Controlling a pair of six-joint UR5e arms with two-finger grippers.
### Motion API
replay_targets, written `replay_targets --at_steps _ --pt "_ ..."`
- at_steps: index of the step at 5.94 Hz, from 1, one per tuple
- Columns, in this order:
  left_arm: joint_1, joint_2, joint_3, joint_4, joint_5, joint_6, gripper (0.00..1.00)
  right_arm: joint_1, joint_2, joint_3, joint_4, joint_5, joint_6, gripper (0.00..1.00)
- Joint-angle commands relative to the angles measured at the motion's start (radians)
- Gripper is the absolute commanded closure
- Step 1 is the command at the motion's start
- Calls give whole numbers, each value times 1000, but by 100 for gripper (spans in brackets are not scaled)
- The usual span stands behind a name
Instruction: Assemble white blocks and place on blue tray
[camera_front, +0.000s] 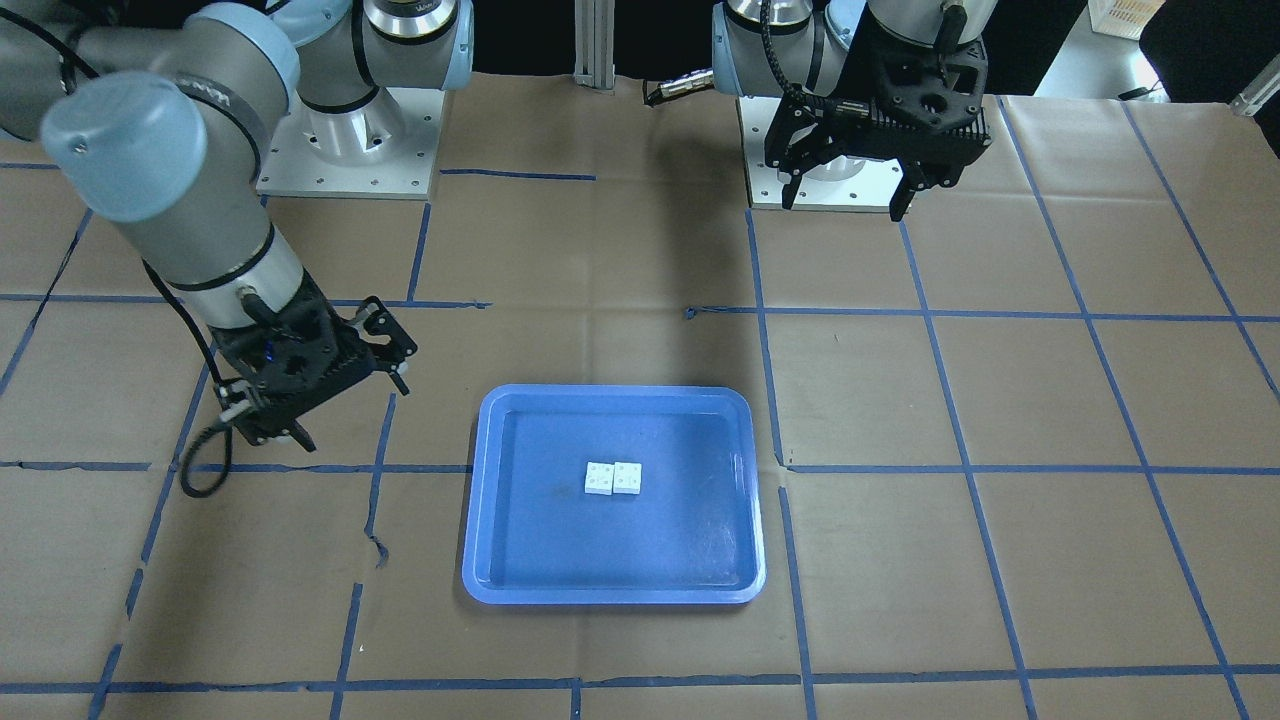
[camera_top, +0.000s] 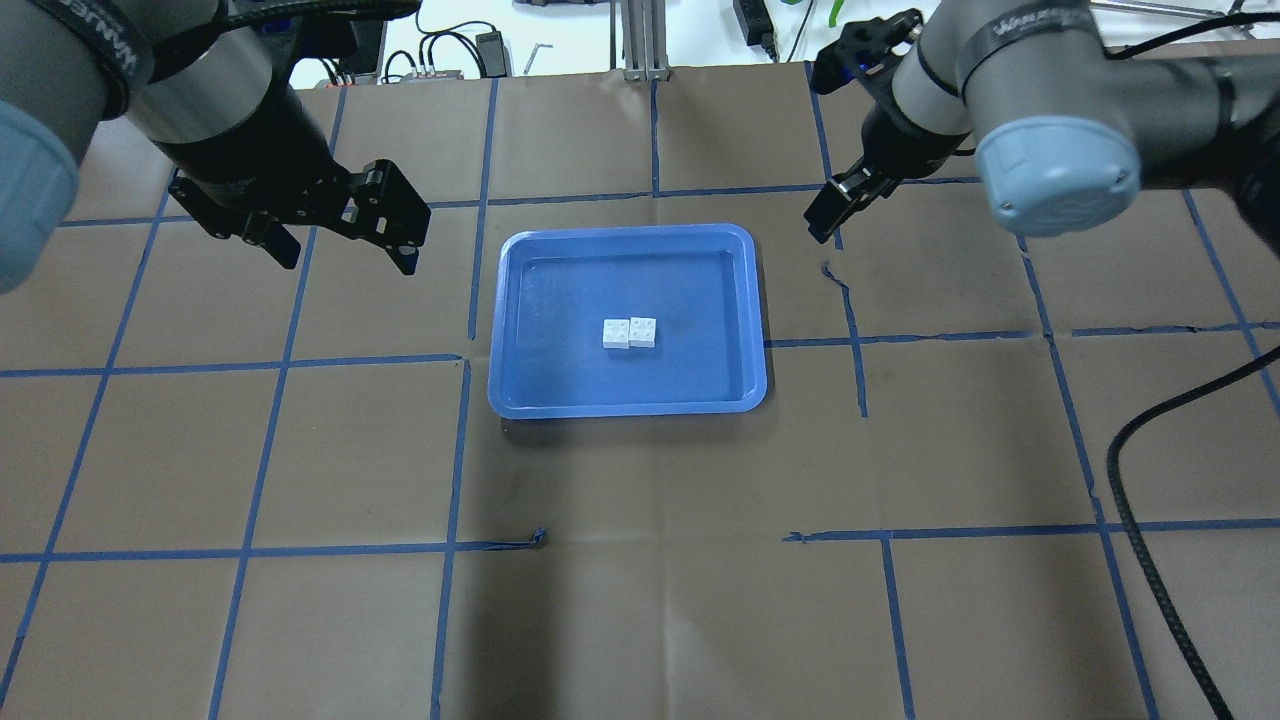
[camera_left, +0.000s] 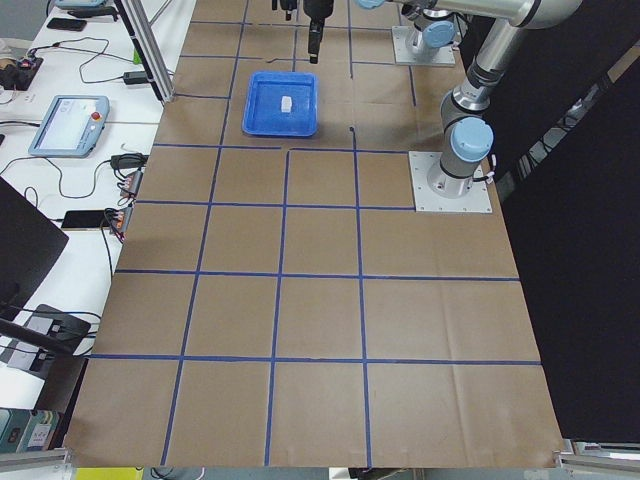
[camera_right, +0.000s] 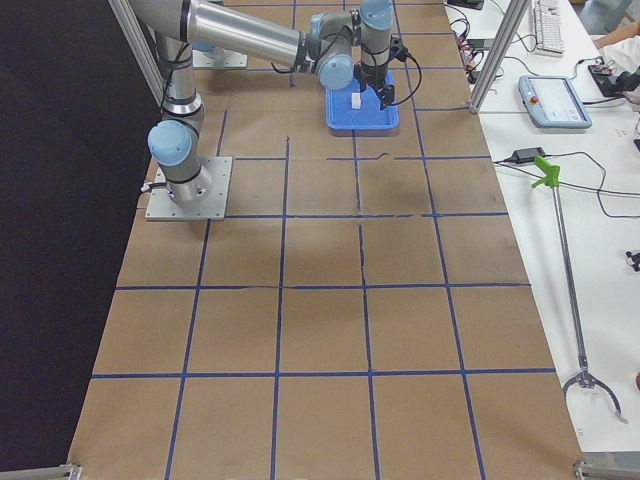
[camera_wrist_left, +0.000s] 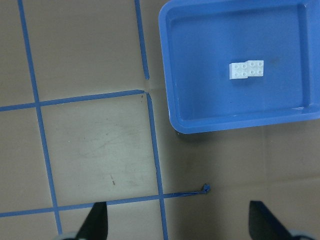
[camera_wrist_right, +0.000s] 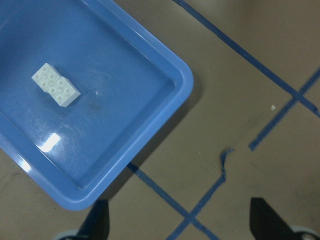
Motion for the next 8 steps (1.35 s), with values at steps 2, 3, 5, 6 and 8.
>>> replay_targets --at_steps 2,3,5,6,8 --pt "0 0 0 0 0 0 1 -4 -62 -207 415 -93 564 0" --pt "0 0 0 -2 0 0 1 -1 -94 -240 481 -82 576 0" --pt "2 3 0 -2 2 0 1 -1 -98 -196 473 -77 573 0" --pt "2 4 0 0 0 2 1 -1 -96 -194 473 -82 571 0" --pt "2 2 0 0 0 2 1 -1 -96 -194 473 -85 571 0"
